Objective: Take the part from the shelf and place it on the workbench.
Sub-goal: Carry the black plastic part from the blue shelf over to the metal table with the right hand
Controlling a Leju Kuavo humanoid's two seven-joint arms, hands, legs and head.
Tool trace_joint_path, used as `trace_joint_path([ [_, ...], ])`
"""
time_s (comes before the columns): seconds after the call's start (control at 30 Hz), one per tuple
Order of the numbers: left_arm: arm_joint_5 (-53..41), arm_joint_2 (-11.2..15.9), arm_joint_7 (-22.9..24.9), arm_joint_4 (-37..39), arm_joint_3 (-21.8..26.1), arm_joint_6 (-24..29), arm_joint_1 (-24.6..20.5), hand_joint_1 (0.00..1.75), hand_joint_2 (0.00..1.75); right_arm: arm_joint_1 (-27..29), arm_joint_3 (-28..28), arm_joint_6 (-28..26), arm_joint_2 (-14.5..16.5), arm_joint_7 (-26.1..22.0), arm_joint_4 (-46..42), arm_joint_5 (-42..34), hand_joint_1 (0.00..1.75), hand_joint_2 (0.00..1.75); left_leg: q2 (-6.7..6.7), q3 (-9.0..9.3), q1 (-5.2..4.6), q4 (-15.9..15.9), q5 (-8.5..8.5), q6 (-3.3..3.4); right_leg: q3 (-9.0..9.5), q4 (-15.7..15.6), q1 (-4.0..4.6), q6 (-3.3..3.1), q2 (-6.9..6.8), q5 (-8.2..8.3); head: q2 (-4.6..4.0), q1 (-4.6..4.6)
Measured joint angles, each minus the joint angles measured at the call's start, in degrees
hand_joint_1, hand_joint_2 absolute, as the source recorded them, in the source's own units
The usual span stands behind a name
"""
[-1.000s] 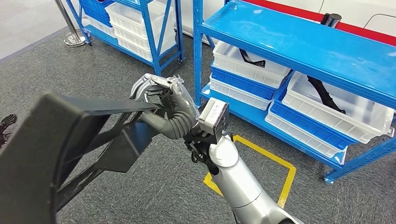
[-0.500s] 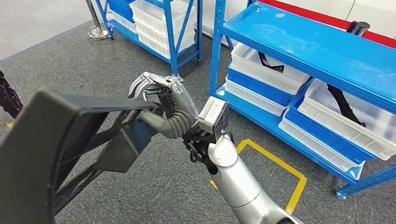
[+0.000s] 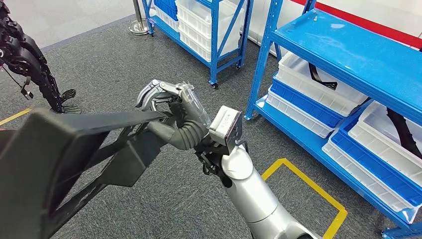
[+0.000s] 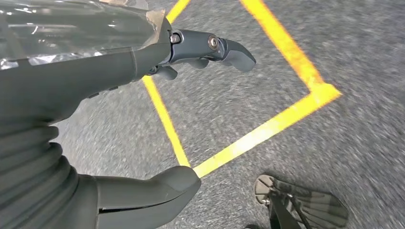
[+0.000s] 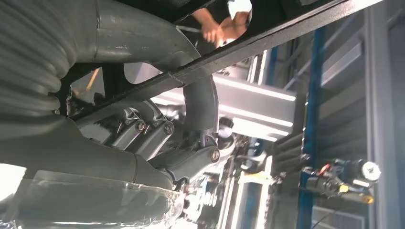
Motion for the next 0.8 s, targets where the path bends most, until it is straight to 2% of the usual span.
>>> trace_joint_path([
  [0.07,0.9,-0.1,0.9,0.0,0.7,0.6,0.1,0.0,1.75,0.2,0.9,0.0,0.9,0.1,0.0,0.7,1.75,1.75,-0.53,-0.34,0.11,-0.2,0.32,-0.69,0.21,-0.6,0.25,-0.77,-0.29,0.4,0.0,-0.04],
  [0.1,1.4,-0.2,1.5,0.0,1.1,1.1,0.1,0.0,1.75,0.3,1.4,0.2,1.5,0.2,0.0,1.0,1.75,1.75,-0.3,-0.51,0.22,-0.1,0.27,-0.99,0.19,-0.6,0.2,-1.15,-0.6,0.61,0.0,-0.05],
  [0.17,2.6,-0.6,2.9,0.0,2.0,2.6,0.0,0.0,1.75,0.3,2.4,1.2,2.9,0.6,0.0,1.2,1.75,1.75,1.61,-1.59,0.22,2.1,-1.27,-1.49,0.2,-0.9,-0.07,-1.99,-1.4,0.92,0.0,-0.18],
  [0.23,4.0,-1.3,4.8,0.0,3.1,5.6,-0.3,0.0,1.75,0.2,3.6,3.3,4.1,1.1,0.2,0.6,1.75,1.75,3.87,-4.68,0.22,8.9,-4.91,-1.91,0.17,-0.9,0.0,-2.62,-2.44,0.93,0.0,-0.29],
  [0.27,4.5,-1.8,6.0,0.0,3.7,7.4,-0.5,0.0,1.75,0.0,4.3,4.4,4.6,1.2,0.7,0.1,1.75,1.75,4.3,-6.52,0.3,12.8,-6.56,-2.07,0.13,-0.9,0.14,-2.81,-3.05,0.92,0.0,-0.29],
  [0.3,5.0,-2.3,7.0,0.0,4.2,9.0,-0.6,0.0,1.75,-0.3,5.0,5.3,5.2,1.2,1.4,-0.5,1.75,1.75,4.48,-7.86,0.39,15.6,-7.48,-2.17,0.09,-0.9,0.26,-2.86,-3.66,0.89,0.0,-0.29],
  [0.33,5.4,-2.8,7.8,0.0,4.8,10.2,-0.7,0.0,1.75,-0.9,5.7,5.8,5.7,0.9,2.3,-1.2,1.75,1.75,4.6,-8.12,0.46,16.3,-7.28,-2.22,0.06,-0.9,0.34,-2.87,-4.24,0.87,0.0,-0.3],
  [0.37,5.7,-3.2,8.3,0.0,5.3,10.9,-0.7,0.0,1.75,-1.5,6.4,6.0,6.2,0.5,3.1,-1.9,1.75,1.75,4.85,-7.16,0.53,14.6,-6.1,-2.22,0.06,-0.9,0.39,-2.87,-4.81,0.85,0.0,-0.31],
  [0.4,6.0,-3.5,8.4,0.0,5.7,11.3,-0.8,0.0,1.75,-2.2,7.1,6.2,6.6,0.1,3.9,-2.7,1.75,1.75,5.42,-5.21,0.58,11.0,-4.38,-2.19,0.07,-0.9,0.42,-2.86,-5.31,0.83,0.0,-0.31],
  [0.43,6.2,-3.8,8.4,0.0,6.1,11.6,-0.9,0.0,1.75,-3.0,7.9,6.3,7.0,-0.2,4.5,-3.6,1.75,1.75,6.59,-2.91,0.52,6.9,-2.92,-2.17,0.08,-0.9,0.56,-2.79,-5.78,0.77,0.0,-0.32],
  [0.47,6.4,-4.1,8.3,0.0,6.4,11.7,-1.1,0.0,1.75,-3.8,8.6,6.4,7.3,-0.4,5.1,-4.4,1.75,1.75,7.4,-1.11,0.39,3.5,-1.85,-1.97,0.05,-0.8,0.86,-2.64,-6.22,0.67,0.0,-0.27],
  [0.5,6.6,-4.3,8.2,0.0,6.7,11.9,-1.3,0.0,1.75,-4.6,9.3,6.5,7.6,-0.6,5.6,-5.2,1.75,1.75,7.97,-0.07,0.2,1.4,-1.36,-1.73,0.02,-0.8,1.13,-2.46,-6.61,0.59,0.0,-0.2],
  [0.53,6.7,-4.4,8.2,0.0,6.9,12.0,-1.4,0.0,1.75,-5.2,10.0,6.6,7.8,-0.8,6.2,-6.0,1.75,1.75,8.11,0.25,-0.06,0.6,-1.32,-1.43,0.0,-0.7,1.36,-2.25,-7.02,0.52,0.0,-0.11],
  [0.6,6.9,-4.5,8.1,0.0,7.3,12.2,-1.5,0.0,1.75,-6.3,11.4,6.7,8.1,-1.1,7.1,-7.3,1.75,1.75,7.0,0.12,-0.26,0.5,-1.02,-0.64,-0.07,-0.7,1.33,-1.75,-7.68,0.38,0.0,0.0],
  [0.67,7.0,-4.5,7.8,0.0,7.7,12.2,-1.5,0.0,1.75,-7.5,12.5,6.6,8.2,-1.2,7.9,-8.3,1.75,1.75,6.01,0.18,-0.11,0.1,-0.63,0.17,-0.9,1.1,1.06,-1.39,-6.29,-0.77,0.0,0.03],
  [0.73,6.6,-4.6,7.0,0.0,7.8,11.4,-1.6,0.0,1.75,-8.6,12.9,6.2,7.9,-1.2,8.8,-8.7,1.75,1.75,4.98,0.11,-0.01,0.0,-0.35,0.79,-3.85,7.5,0.85,-1.58,-3.77,-3.61,0.0,0.05],
  [0.8,5.7,-4.5,5.5,0.0,7.7,9.6,-1.5,0.0,1.75,-9.1,12.6,5.4,7.2,-1.3,9.7,-8.1,1.75,1.75,3.7,-0.1,-0.04,0.0,-0.2,1.11,-7.51,14.9,0.8,-1.67,-2.74,-6.11,0.0,0.03],
])
